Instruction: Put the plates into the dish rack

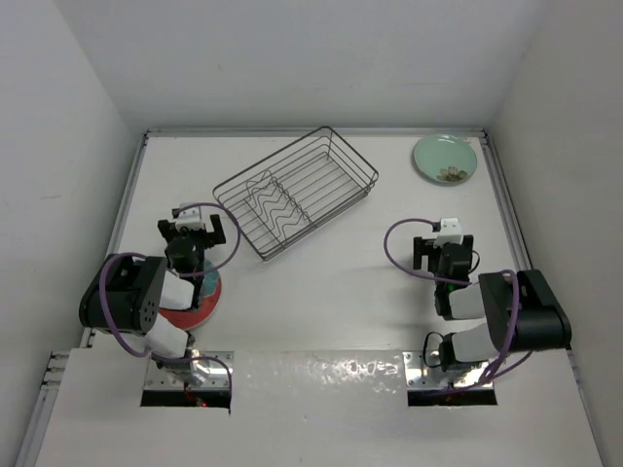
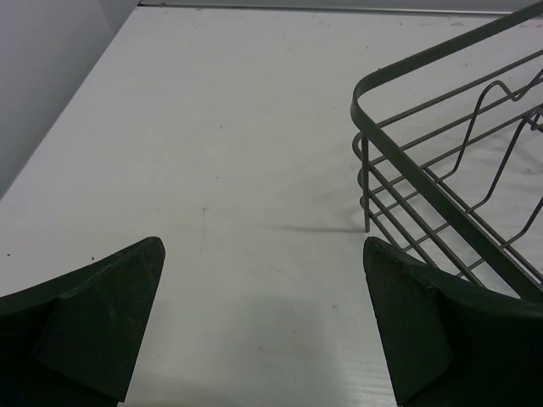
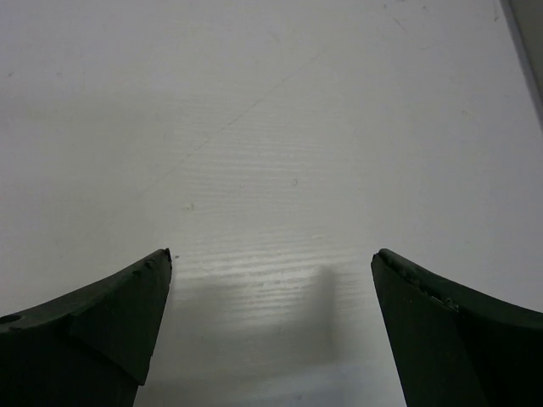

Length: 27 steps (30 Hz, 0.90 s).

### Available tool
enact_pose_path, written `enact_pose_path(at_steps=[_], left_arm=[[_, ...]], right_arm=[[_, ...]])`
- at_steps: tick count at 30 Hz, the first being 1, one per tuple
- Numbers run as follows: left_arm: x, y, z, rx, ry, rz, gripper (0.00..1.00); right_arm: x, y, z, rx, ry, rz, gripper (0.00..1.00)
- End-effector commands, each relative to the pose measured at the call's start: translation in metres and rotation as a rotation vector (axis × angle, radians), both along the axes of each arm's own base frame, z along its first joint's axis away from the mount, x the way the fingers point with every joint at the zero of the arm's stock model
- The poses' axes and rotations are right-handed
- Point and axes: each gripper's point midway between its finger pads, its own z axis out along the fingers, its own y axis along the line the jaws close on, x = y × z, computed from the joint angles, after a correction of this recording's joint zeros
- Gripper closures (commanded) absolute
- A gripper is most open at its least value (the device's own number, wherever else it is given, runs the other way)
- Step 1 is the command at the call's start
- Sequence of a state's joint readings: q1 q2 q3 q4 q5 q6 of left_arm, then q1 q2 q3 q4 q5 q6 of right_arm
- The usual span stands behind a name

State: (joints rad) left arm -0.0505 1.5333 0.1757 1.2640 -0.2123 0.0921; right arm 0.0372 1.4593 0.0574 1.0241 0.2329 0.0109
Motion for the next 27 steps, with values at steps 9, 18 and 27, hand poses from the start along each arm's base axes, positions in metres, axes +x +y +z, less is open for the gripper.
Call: enact_pose_path(at_steps=[9, 18, 27], left_arm=[[0.029, 0.003, 0.029, 0.088, 0.158, -0.039, 0.0], [0.015, 0.073, 0.14, 0.08, 0.383, -0.263, 0.08], [-0.078, 0.116, 0.037, -0.397, 0.943, -0.392, 0.21]], right_arm=[[0.05, 0.011, 0.136, 0.11, 0.016, -0.002, 0.01], [0.04, 0.046, 0.183, 0.124, 0.007, 0.227, 0.03], [0.034, 0.082, 0.182, 0.12, 0.041, 0.454, 0.11]])
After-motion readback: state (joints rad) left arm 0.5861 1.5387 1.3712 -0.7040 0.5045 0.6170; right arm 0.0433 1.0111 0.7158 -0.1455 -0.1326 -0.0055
